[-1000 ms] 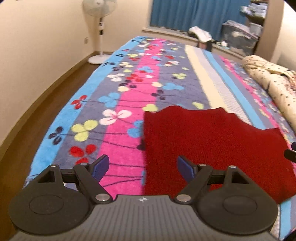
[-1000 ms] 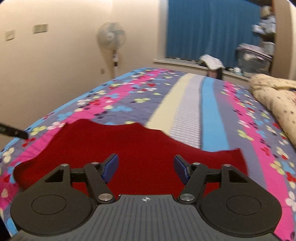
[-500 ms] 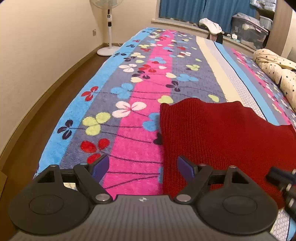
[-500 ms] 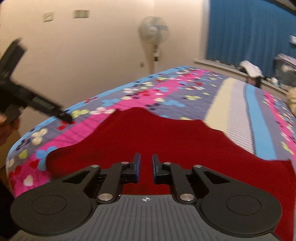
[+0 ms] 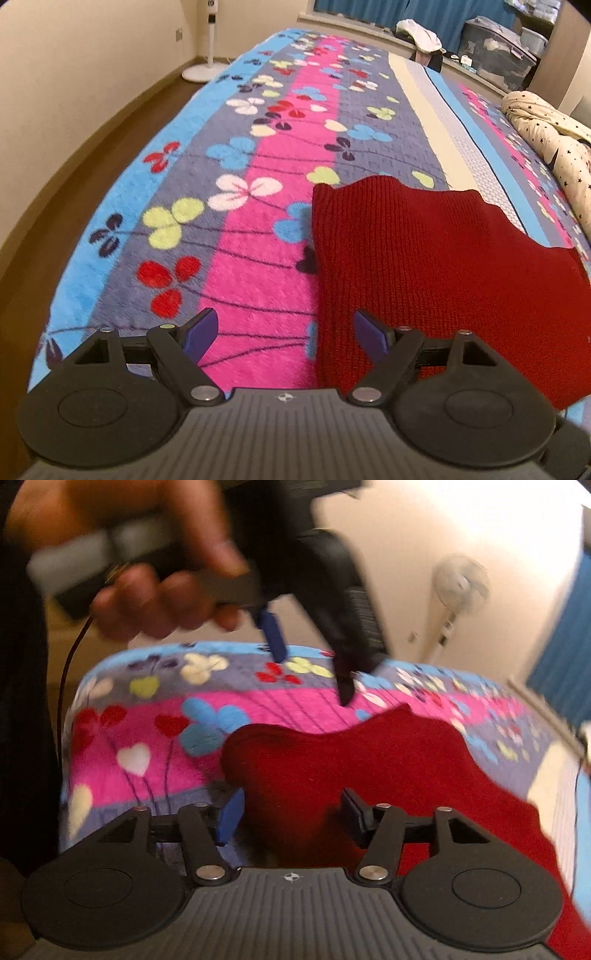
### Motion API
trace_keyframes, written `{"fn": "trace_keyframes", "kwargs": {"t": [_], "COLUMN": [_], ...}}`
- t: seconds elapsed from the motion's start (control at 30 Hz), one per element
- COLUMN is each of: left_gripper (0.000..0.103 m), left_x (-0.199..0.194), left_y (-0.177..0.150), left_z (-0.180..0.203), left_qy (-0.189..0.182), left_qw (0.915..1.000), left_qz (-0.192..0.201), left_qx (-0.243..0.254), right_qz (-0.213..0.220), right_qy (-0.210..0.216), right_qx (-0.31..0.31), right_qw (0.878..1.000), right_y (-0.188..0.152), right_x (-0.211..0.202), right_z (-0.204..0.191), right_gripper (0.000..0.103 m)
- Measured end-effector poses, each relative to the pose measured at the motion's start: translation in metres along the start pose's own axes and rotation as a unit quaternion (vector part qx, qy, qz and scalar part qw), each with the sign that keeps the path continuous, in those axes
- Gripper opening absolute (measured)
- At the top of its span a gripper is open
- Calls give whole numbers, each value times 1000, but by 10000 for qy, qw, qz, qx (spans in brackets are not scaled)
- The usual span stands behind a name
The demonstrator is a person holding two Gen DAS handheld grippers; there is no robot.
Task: Fold small clothes
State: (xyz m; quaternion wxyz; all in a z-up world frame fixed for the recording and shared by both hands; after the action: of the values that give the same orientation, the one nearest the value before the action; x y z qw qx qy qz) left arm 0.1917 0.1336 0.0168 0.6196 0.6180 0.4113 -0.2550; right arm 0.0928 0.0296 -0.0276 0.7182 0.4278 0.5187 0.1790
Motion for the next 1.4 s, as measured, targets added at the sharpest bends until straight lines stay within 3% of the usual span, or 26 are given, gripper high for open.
{"fn": "trace_keyframes", "kwargs": {"t": [0.23, 0.33, 0.37, 0.43, 0.63, 0.8, 0.9, 0.97, 1.07, 1.27, 1.4], "left_gripper": [85, 85, 85, 85, 85, 83, 71, 47, 29, 24, 24], "left_x": [12, 21, 25, 34, 58, 89, 105, 116, 120, 64, 25], "left_y": [5, 8, 10, 16, 31, 39, 42, 44, 48, 64, 57], "left_z": [4, 5, 5, 2, 8, 22, 31, 36, 39, 6, -63], "left_qy": [-228, -318, -403, -741, -2304, -2781, -2839, -2856, -2809, -2965, -2901], "left_qw": [9995, 9987, 9981, 9944, 9622, 9453, 9428, 9416, 9450, 9492, 9447], "left_qz": [-228, -388, -454, -660, -1265, -1538, -1599, -1637, -1542, -679, -242], "left_qx": [-35, -74, -137, -371, -712, -731, -707, -708, -659, -810, -1509], "right_qz": [-399, -328, -251, -96, 396, 613, 624, 640, 663, 1025, 1436], "right_qy": [-194, -163, -118, -121, -219, -240, -220, -212, -185, -22, 301], "right_qx": [-790, -678, -626, -543, -326, -198, -137, -91, -8, -187, -232], "right_qw": [9959, 9970, 9977, 9984, 9984, 9976, 9977, 9977, 9976, 9946, 9889], "right_y": [-3, 5, 8, 14, 31, 38, 37, 35, 33, 43, 76], "right_x": [32, 32, 28, 21, -16, -32, -32, -31, -30, -43, -50], "right_z": [-11, -5, -3, 1, 12, 14, 15, 16, 18, 12, -4], "right_gripper": [64, 43, 32, 22, 17, 16, 16, 16, 16, 16, 16]}}
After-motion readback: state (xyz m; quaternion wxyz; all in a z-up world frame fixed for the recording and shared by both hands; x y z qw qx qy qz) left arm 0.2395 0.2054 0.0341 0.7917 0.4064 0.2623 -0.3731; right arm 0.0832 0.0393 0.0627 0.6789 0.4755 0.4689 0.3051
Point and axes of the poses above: each gripper's, at about its wrist camera, not at the fingertips, and x roughly the way its jaws point, z to its right, y to its top, the point moved 1 cm from there along x, roughly the way its jaws point, and after that the axes turned 14 degrees about y, right-handed, at the moved point
